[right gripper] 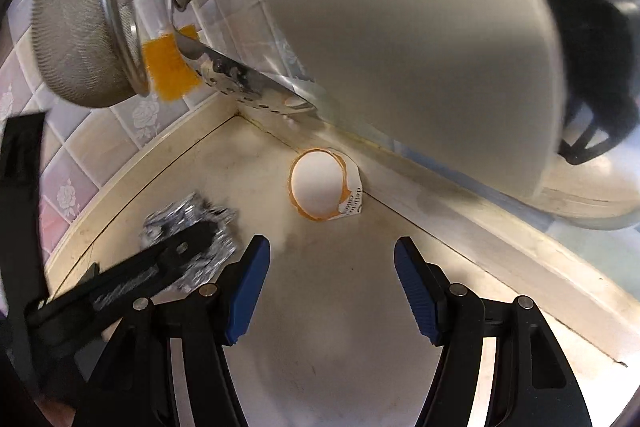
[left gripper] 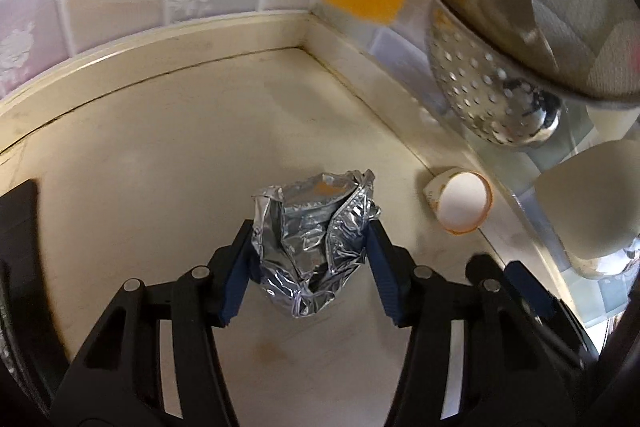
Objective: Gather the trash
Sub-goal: 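Grasp the crumpled foil with the left gripper while the right gripper grasps the paper cup lid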
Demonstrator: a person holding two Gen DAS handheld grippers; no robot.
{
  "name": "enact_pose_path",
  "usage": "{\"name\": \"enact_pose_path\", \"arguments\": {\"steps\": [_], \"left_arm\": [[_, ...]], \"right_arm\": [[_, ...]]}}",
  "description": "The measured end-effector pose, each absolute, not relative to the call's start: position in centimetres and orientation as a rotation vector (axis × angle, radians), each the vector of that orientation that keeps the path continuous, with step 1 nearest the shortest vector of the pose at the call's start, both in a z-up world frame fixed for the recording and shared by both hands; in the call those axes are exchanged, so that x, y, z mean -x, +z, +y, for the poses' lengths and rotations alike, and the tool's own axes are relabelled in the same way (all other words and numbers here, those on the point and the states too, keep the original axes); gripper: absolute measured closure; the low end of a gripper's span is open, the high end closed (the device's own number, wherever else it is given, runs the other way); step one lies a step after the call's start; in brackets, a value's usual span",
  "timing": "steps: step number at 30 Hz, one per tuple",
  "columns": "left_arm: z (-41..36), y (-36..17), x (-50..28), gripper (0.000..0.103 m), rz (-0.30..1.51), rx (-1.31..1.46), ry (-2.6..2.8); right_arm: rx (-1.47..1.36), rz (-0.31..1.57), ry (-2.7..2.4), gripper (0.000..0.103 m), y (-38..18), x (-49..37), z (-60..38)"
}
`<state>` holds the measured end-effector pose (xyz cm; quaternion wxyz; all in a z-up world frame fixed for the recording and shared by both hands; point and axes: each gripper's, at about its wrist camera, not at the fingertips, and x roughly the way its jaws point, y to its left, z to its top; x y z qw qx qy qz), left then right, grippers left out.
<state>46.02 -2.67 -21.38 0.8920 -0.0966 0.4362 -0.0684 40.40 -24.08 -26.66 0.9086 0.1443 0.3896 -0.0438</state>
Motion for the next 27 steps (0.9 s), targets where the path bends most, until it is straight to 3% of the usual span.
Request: {"name": "enact_pose_path", "arguments": {"steps": [19,22,27], "left_arm": [[3.8,-19.2,-44.2,0.052,0.895,0.211,-0.024],[4.3,-19.2,-44.2,0.052,0.898,0.217,-0.025],[4.7,-19.1,-44.0,0.052,0.905,0.228,-0.022]], "right_arm": [[-0.233,0.830,-0.376,0.035,-28.5,-47.2,-19.9],[-0.262,0.818,-0.423,0.028,-28.4,-47.4,-20.2],[-0.309,0.798,-0.481,0.027,-28.2,-47.9,-20.2]]}}
